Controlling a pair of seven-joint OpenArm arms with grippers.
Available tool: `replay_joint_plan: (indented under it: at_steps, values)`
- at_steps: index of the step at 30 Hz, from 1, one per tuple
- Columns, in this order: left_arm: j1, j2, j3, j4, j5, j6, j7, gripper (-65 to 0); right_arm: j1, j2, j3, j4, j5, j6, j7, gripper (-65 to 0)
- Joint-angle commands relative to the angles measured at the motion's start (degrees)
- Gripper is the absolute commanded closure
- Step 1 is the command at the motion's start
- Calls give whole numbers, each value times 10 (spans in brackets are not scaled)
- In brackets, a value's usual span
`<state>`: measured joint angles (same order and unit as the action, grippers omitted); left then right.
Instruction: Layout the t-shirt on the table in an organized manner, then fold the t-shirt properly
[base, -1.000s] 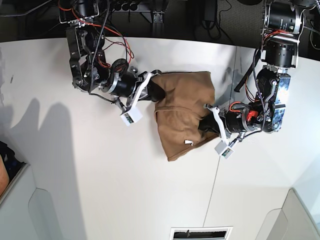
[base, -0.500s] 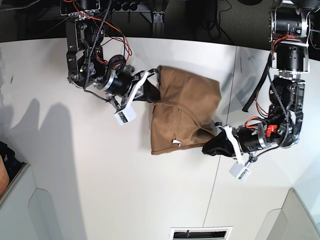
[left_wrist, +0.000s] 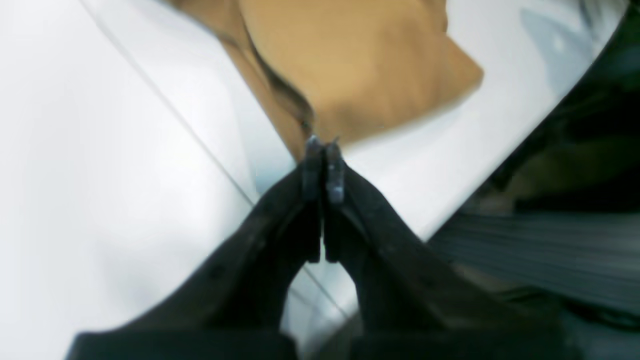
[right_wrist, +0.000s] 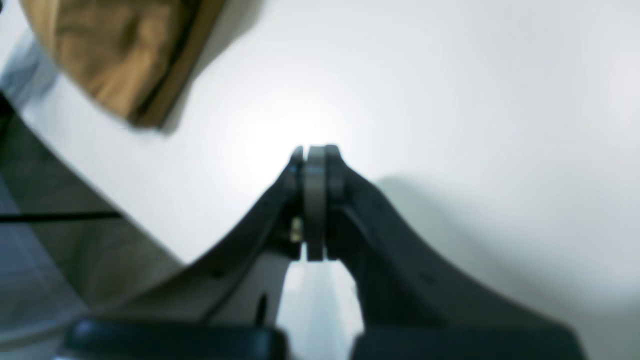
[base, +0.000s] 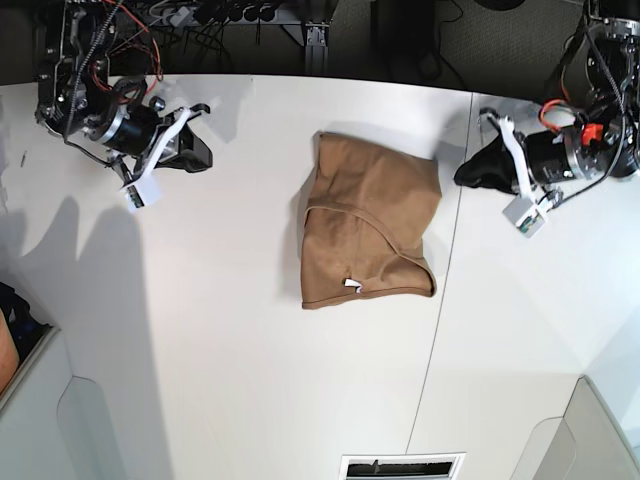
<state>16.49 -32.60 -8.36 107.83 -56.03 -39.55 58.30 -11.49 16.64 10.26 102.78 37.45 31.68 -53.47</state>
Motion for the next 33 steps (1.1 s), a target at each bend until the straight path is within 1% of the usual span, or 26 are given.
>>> replay_joint_plan:
  at_steps: [1, 7, 9, 12, 14, 16, 19, 22, 25, 27, 30, 33]
  values:
    - [26, -8, -15, 28, -10, -4, -5, 0, -16, 14, 12, 25, 17, 7, 7, 0]
    - [193, -5, -73, 123, 7, -4, -2, 0, -128, 53, 40, 116, 50, 7, 4, 0]
    - [246, 1, -83, 136, 23, -4, -2, 0, -166, 57, 40, 139, 56, 7, -6, 0]
    - [318, 8, -81, 136, 53, -4, -2, 0, -218, 57, 39, 144, 81, 12, -40, 0]
    - [360, 9, -77, 136, 71, -4, -2, 0, -252, 57, 35, 144, 82, 16, -56, 0]
    - [388, 9, -68, 136, 86, -4, -2, 0, -284, 57, 30, 144, 82, 17, -69, 0]
    - [415, 8, -38, 125, 131, -4, -2, 0, -336, 57, 20, 144, 74, 16, -70, 0]
    - [415, 8, 14, 81, 183, -4, -4, 0, -384, 52, 5, 140, 30, 13, -70, 0]
    - [387, 9, 72, 11, 209, -4, -9, 0, -407, 45, -21, 120, -19, 8, -70, 0]
    - [362, 9, 112, -43, 235, -4, -15, 0, -408, 43, -42, 96, -60, -9, -70, 0]
    - [311, 11, 171, -128, 283, 28, -45, 0, -402, 43, -71, 47, -104, -32, -68, 0]
    - [245, 22, 225, -210, 318, 72, -44, 0, -374, 43, -95, -22, -121, -57, -73, 0]
